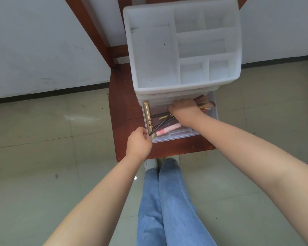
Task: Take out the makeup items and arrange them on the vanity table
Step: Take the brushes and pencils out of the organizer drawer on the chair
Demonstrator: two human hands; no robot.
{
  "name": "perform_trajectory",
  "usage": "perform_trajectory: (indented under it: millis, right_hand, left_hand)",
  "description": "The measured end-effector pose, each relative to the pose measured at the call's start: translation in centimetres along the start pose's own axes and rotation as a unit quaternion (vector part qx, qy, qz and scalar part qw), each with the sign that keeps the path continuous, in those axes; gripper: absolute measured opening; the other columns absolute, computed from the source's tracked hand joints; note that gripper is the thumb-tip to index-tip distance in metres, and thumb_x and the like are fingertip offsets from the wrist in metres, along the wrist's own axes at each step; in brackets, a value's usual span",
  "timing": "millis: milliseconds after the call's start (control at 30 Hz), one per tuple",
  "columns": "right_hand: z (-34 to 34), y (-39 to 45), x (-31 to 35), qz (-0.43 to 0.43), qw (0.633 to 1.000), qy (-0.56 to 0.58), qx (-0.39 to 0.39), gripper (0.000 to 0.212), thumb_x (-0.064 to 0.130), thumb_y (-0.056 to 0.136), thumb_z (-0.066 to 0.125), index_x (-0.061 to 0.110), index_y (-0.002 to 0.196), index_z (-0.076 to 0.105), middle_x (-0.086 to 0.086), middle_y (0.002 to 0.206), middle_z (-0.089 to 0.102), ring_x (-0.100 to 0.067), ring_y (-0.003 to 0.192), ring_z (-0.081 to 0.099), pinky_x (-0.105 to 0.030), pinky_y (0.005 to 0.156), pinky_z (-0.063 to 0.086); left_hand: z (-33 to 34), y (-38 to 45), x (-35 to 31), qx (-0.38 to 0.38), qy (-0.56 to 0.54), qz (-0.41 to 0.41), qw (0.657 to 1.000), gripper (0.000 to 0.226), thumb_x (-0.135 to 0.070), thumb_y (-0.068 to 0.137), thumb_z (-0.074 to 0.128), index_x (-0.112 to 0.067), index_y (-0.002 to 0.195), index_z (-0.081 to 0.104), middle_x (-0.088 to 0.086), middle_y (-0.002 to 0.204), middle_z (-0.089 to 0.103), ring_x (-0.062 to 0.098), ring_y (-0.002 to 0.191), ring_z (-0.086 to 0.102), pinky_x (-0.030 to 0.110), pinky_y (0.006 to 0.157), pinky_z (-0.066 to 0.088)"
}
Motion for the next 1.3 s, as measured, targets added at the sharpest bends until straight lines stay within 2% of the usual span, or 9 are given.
perform_trajectory:
  millis: [200,300,433,500,733,867,933,1000,1300]
  right_hand:
    - [-0.2,-0.7,-0.1,0.011,1.000,0.022,-0.004,0.036,-0.007,0.082,0.047,0.001,0.116,0.047,-0.014,0.102,0.062,-0.034,0.094,0.059,-0.034,0.066,0.045]
    - [-0.2,-1.3,-0.5,0.010,0.998,0.058,-0.018,0.057,-0.006,0.080,0.050,0.007,0.132,0.031,-0.016,0.104,0.059,-0.033,0.089,0.058,-0.035,0.061,0.044]
    - [0.0,-1.6,-0.7,0.030,0.991,0.129,0.020,0.095,-0.007,0.078,0.051,0.026,0.144,-0.008,-0.019,0.116,0.046,-0.022,0.058,0.042,-0.027,0.041,0.030]
    - [0.0,-1.7,-0.8,0.039,0.987,0.153,0.025,0.098,-0.006,0.078,0.052,0.030,0.143,-0.011,-0.021,0.124,0.039,-0.018,0.051,0.033,-0.025,0.038,0.026]
    - [0.3,-4.0,-1.0,0.065,0.981,0.177,0.047,0.098,-0.012,0.074,0.047,0.023,0.143,-0.014,-0.023,0.151,0.004,-0.022,0.055,0.050,-0.029,0.042,0.036]
    - [0.1,-5.7,-2.1,0.114,0.980,0.156,0.048,0.078,-0.009,0.079,0.047,0.005,0.143,0.005,-0.026,0.143,0.024,-0.029,0.076,0.059,-0.031,0.056,0.041]
    - [-0.4,-6.2,-2.3,0.116,0.979,0.153,0.064,0.045,-0.008,0.080,0.046,-0.002,0.124,0.040,-0.022,0.118,0.048,-0.030,0.084,0.059,-0.033,0.060,0.040]
    - [-1.0,-6.2,-2.0,0.098,0.982,0.148,0.069,0.024,-0.008,0.080,0.045,0.000,0.102,0.052,-0.017,0.103,0.056,-0.030,0.084,0.057,-0.032,0.060,0.038]
    - [-2.4,-2.3,1.3,0.026,0.995,0.091,0.002,0.036,-0.006,0.082,0.046,0.002,0.118,0.048,-0.019,0.115,0.052,-0.035,0.094,0.059,-0.037,0.065,0.044]
  left_hand:
    - [-0.1,0.0,-0.1,0.019,0.003,-0.015,1.000,0.018,-0.005,0.086,0.046,-0.002,0.102,0.054,0.017,0.103,0.061,0.030,0.095,0.055,0.028,0.073,0.039]
    - [-0.2,0.1,0.0,0.028,0.005,-0.016,0.999,0.021,-0.006,0.086,0.045,-0.002,0.105,0.054,0.017,0.103,0.061,0.030,0.096,0.055,0.027,0.074,0.038]
    - [-0.2,-0.1,-0.1,0.029,0.005,-0.019,0.999,0.021,-0.006,0.087,0.046,-0.002,0.105,0.054,0.014,0.097,0.060,0.024,0.085,0.053,0.025,0.069,0.037]
    - [-0.3,-0.1,-0.1,0.028,0.003,-0.016,0.999,0.020,-0.005,0.087,0.046,-0.001,0.104,0.054,0.014,0.096,0.060,0.022,0.083,0.051,0.026,0.068,0.036]
    - [-0.4,-0.2,0.0,0.037,-0.024,-0.022,0.999,0.021,-0.005,0.087,0.045,-0.001,0.106,0.054,0.018,0.105,0.061,0.031,0.097,0.056,0.029,0.076,0.042]
    - [-0.4,-0.2,0.0,0.039,-0.031,-0.024,0.998,0.022,-0.005,0.087,0.045,-0.002,0.106,0.054,0.017,0.104,0.061,0.030,0.095,0.056,0.029,0.075,0.042]
    - [-0.4,-0.2,0.0,0.039,-0.035,-0.029,0.998,0.022,-0.005,0.087,0.045,-0.003,0.107,0.054,0.016,0.103,0.061,0.027,0.090,0.055,0.028,0.072,0.040]
    - [-0.4,-0.2,0.0,0.039,-0.036,-0.028,0.998,0.022,-0.006,0.088,0.044,-0.003,0.107,0.054,0.015,0.102,0.061,0.025,0.086,0.053,0.028,0.071,0.040]
    - [-0.3,-0.1,-0.1,0.045,-0.044,-0.027,0.998,0.018,-0.007,0.089,0.045,-0.005,0.104,0.053,0.007,0.091,0.055,0.020,0.081,0.050,0.026,0.065,0.039]
Point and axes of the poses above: each hand's wrist, its own y-axis towards the middle knuckle, its own z-axis out of the palm, x = y × z, the point moved 4 cm from there along y, towards the middle knuckle
